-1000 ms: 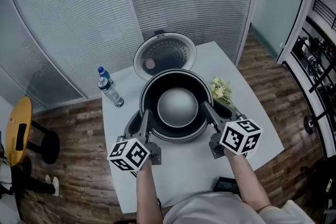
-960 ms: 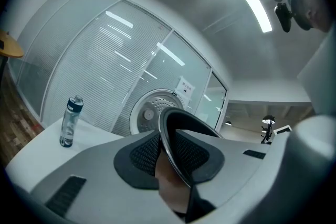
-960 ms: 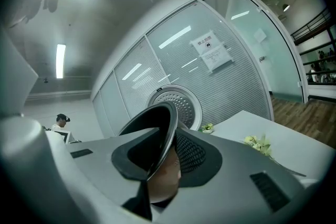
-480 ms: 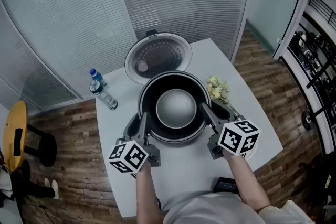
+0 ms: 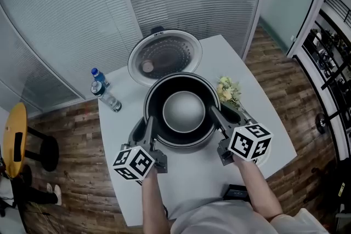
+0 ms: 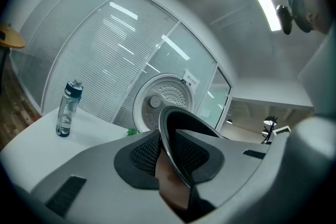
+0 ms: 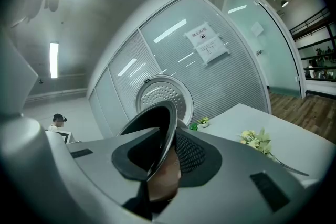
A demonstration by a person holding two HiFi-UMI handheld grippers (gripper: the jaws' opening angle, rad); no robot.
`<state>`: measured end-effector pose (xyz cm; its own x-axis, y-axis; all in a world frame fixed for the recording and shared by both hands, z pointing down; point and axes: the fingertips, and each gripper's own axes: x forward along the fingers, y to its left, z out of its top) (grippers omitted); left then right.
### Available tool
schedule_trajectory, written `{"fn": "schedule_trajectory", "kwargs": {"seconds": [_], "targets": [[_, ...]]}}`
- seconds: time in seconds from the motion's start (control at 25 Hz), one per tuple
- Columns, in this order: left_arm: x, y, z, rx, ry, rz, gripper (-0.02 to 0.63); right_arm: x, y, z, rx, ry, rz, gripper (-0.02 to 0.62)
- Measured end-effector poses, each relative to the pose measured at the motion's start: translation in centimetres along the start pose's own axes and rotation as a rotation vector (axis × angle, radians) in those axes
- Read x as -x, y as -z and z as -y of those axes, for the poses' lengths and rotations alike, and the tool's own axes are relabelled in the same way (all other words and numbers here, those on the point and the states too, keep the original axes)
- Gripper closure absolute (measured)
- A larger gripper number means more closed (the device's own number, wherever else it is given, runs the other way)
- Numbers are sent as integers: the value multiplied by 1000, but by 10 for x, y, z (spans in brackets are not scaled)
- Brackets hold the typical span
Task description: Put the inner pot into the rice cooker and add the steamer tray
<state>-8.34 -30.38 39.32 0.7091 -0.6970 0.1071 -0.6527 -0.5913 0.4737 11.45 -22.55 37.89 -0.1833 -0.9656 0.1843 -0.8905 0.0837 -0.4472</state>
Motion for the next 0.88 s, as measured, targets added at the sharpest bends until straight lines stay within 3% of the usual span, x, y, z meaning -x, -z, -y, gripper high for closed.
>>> {"fn": "schedule_trajectory", "kwargs": {"seconds": [0.88], "targets": [[-21,25,-24,24,-44,-55,517,-25,22,24,-41,18,-63,495]]}}
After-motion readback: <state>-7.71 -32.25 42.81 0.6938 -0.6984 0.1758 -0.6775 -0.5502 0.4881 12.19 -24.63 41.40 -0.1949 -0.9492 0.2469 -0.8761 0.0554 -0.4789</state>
